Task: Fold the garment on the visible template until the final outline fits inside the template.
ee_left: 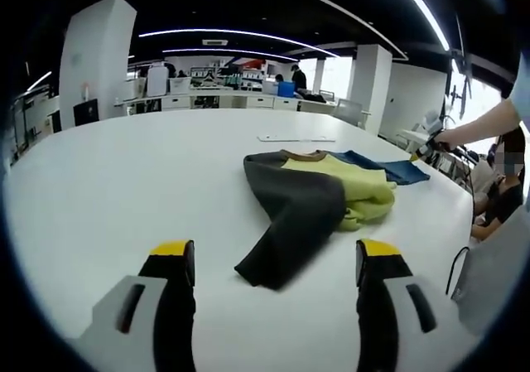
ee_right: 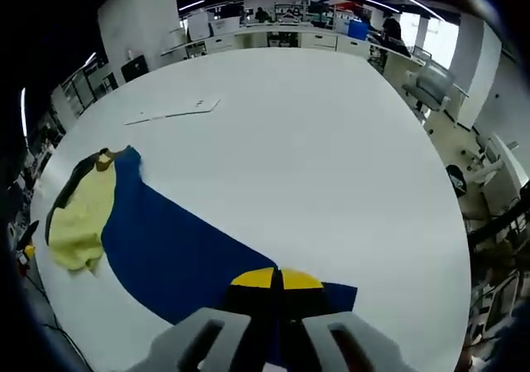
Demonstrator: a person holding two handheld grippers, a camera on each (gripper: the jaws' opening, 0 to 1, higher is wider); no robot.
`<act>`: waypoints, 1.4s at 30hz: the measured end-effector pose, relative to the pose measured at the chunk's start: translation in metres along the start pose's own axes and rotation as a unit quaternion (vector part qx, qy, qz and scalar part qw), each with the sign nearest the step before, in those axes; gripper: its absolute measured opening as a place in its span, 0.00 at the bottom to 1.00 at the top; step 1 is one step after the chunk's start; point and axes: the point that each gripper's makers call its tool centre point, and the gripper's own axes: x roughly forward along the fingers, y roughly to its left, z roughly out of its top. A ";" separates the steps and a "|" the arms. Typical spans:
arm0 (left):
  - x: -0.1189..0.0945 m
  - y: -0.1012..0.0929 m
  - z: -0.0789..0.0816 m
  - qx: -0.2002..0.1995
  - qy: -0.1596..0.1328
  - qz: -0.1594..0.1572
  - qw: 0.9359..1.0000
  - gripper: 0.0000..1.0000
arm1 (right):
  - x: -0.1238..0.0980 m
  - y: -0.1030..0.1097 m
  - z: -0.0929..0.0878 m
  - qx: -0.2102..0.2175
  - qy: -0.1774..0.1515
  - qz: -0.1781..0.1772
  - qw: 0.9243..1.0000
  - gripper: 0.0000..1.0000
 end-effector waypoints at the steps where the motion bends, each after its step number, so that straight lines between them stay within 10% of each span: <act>1: 0.000 0.000 0.000 0.000 0.001 0.001 1.000 0.77 | 0.001 -0.003 0.001 -0.003 0.003 -0.003 1.000 0.00; 42: 0.000 0.004 -0.010 -0.006 0.020 0.008 1.000 0.76 | 0.014 -0.026 -0.001 -0.010 0.034 -0.034 0.999 0.00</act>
